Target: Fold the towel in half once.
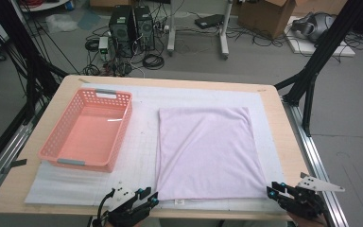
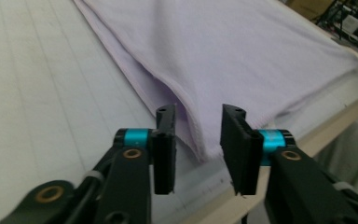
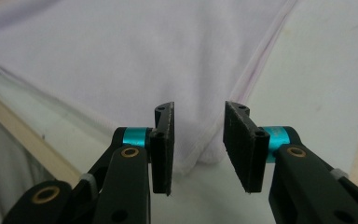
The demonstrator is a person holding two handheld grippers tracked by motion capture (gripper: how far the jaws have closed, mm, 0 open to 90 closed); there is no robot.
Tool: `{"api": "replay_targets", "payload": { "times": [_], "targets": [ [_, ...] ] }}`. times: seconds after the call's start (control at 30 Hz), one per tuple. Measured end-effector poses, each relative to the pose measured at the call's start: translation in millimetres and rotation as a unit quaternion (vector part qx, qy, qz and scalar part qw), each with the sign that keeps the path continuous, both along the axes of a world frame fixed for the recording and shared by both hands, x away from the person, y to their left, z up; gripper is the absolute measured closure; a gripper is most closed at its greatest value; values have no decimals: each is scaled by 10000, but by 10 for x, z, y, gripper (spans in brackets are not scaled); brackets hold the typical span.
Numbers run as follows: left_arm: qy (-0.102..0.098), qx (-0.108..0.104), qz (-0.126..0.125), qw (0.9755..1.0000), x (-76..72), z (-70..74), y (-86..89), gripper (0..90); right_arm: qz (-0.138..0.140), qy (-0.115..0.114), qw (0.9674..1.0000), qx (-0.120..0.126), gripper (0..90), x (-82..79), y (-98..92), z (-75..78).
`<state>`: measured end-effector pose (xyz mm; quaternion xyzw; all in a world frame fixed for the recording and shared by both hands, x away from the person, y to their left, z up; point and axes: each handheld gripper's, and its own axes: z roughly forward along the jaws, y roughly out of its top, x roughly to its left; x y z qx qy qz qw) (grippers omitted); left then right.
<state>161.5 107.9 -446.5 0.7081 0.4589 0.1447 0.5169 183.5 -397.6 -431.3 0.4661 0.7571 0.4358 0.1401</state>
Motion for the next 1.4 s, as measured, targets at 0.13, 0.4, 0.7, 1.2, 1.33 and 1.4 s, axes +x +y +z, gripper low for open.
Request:
{"api": "replay_targets", "payload": {
  "times": [0.13, 0.4, 0.7, 1.2, 1.33, 1.4],
  "targets": [
    [-87, -199, 146, 9997, 130, 20, 60, 544, -369, -171, 9991, 109, 612, 47, -73, 6],
    [-10, -143, 98, 9998, 321, -7, 61, 568, -540, 77, 9985, 40, 633, 256, -66, -99],
    [12, -129, -19, 9999, 625, 6, 84, 569, -421, 268, 9979, -405, 820, 508, 190, -168],
    [617, 69, -255, 9977, 974, -76, 19, 517, -533, 468, 9964, -468, 860, 462, 167, -131],
    [536, 89, -278, 9981, 946, -68, 18, 521, -484, 610, 9960, -438, 865, 335, 103, -106],
    [520, 78, -281, 9982, 945, -69, 16, 522, -481, 608, 9958, -493, 865, 238, 62, -100]
  ]
}}
